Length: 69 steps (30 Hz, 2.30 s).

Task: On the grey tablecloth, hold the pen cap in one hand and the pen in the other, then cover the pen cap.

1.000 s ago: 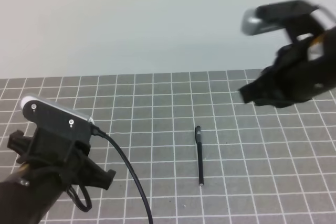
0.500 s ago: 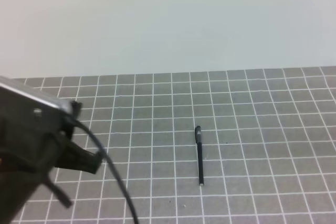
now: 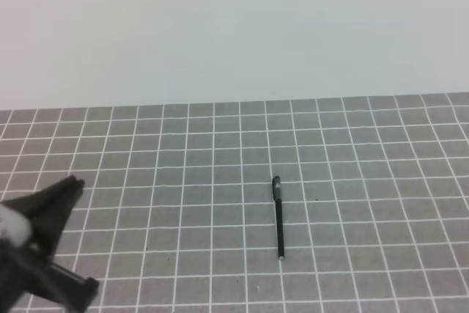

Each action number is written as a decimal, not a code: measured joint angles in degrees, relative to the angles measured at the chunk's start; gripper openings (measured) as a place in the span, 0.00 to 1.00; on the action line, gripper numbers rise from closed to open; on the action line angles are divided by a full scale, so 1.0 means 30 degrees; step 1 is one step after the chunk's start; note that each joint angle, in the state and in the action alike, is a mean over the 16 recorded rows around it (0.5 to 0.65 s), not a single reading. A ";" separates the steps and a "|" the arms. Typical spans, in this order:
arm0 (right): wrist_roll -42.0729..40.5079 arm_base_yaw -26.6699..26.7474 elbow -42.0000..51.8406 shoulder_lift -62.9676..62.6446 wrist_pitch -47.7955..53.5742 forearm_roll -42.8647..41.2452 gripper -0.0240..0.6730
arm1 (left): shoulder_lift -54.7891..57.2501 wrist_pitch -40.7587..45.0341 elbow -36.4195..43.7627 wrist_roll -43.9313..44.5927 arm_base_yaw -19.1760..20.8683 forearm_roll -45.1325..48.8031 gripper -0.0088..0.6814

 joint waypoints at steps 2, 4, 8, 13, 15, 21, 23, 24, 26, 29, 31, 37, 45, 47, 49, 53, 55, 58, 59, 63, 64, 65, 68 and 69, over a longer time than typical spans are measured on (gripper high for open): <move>0.0208 0.0000 0.0431 -0.0723 0.0008 -0.0379 0.04 | -0.0588 0.0073 0.0263 0.0083 0.0000 0.0016 0.01; 0.0428 0.0000 0.0784 -0.1294 -0.0023 -0.0678 0.04 | -0.1097 0.0128 0.0434 0.0108 0.0000 0.0028 0.01; 0.1022 0.0000 0.1251 -0.2040 -0.0157 -0.1141 0.04 | -0.1866 0.0207 0.0525 0.0126 0.0000 0.0056 0.01; 0.1660 0.0000 0.1435 -0.2372 -0.0348 -0.1465 0.04 | -0.2310 0.0311 0.0528 0.0140 0.0000 0.0053 0.01; 0.1876 0.0000 0.1435 -0.2390 -0.0353 -0.1559 0.04 | -0.2360 0.0354 0.0527 0.0132 0.0000 0.0068 0.01; 0.2328 0.0000 0.1435 -0.2390 -0.0312 -0.1742 0.04 | -0.2369 0.0466 0.0526 0.0095 0.0000 0.0089 0.01; 0.2340 0.0000 0.1435 -0.2390 -0.0303 -0.1745 0.04 | -0.2369 0.0498 0.0525 0.0095 0.0000 0.0102 0.01; 0.2342 0.0000 0.1435 -0.2390 -0.0303 -0.1745 0.04 | -0.2365 0.0509 0.0525 0.0095 0.0003 0.0102 0.01; 0.2342 0.0000 0.1435 -0.2390 -0.0303 -0.1745 0.04 | -0.2365 0.0516 0.0525 0.0100 0.0003 0.0115 0.01; 0.2342 0.0000 0.1435 -0.2390 -0.0303 -0.1748 0.04 | -0.2365 0.0516 0.0525 0.0107 0.0003 0.0091 0.01; 0.2342 0.0000 0.1435 -0.2390 -0.0303 -0.1749 0.04 | -0.2365 0.0516 0.0525 0.0111 0.0003 0.0009 0.01; 0.2342 0.0000 0.1435 -0.2390 -0.0303 -0.1755 0.04 | -0.2365 0.0516 0.0524 0.0125 0.0003 -0.0657 0.01; 0.2342 0.0000 0.1435 -0.2390 -0.0303 -0.1767 0.04 | -0.2371 0.0474 0.0525 -0.0073 0.0000 -0.2037 0.01; 0.2342 0.0000 0.1435 -0.2390 -0.0303 -0.1771 0.04 | -0.2375 0.0467 0.0525 -0.0380 0.0000 -0.2306 0.01; 0.2342 0.0000 0.1435 -0.2390 -0.0303 -0.1774 0.04 | -0.2384 0.0472 0.0525 -0.0766 0.0000 -0.2506 0.01; 0.2342 0.0000 0.1435 -0.2390 -0.0303 -0.1782 0.04 | -0.2507 0.0452 0.0525 -0.1580 -0.0103 -0.2683 0.01; 0.2342 0.0000 0.1435 -0.2390 -0.0303 -0.1786 0.04 | -0.2645 0.0431 0.0524 -0.2006 -0.0213 -0.2685 0.01; 0.2342 0.0000 0.1435 -0.2390 -0.0303 -0.1790 0.04 | -0.2875 0.0346 0.0524 -0.2782 -0.0375 -0.2547 0.01; 0.2342 0.0000 0.1435 -0.2390 -0.0303 -0.1790 0.04 | -0.2957 0.0312 0.0524 -0.3089 -0.0425 -0.2412 0.01; 0.2342 0.0000 0.1435 -0.2390 -0.0303 -0.1790 0.04 | -0.3260 0.0212 0.0524 -0.4404 -0.0373 -0.1425 0.01; 0.2342 0.0000 0.1435 -0.2390 -0.0303 -0.1790 0.04 | -0.3344 0.0206 0.0527 -0.4742 -0.0299 -0.1054 0.01; 0.2342 0.0000 0.1435 -0.2390 -0.0303 -0.1790 0.04 | -0.3430 0.0216 0.0532 -0.5095 -0.0206 -0.0633 0.01; 0.2342 0.0000 0.1435 -0.2390 -0.0303 -0.1790 0.04 | -0.3693 0.0347 0.0612 -0.6421 0.0259 0.0996 0.01; 0.2342 0.0000 0.1435 -0.2390 -0.0303 -0.1790 0.04 | -0.3780 0.0405 0.0674 -0.7001 0.0498 0.1661 0.01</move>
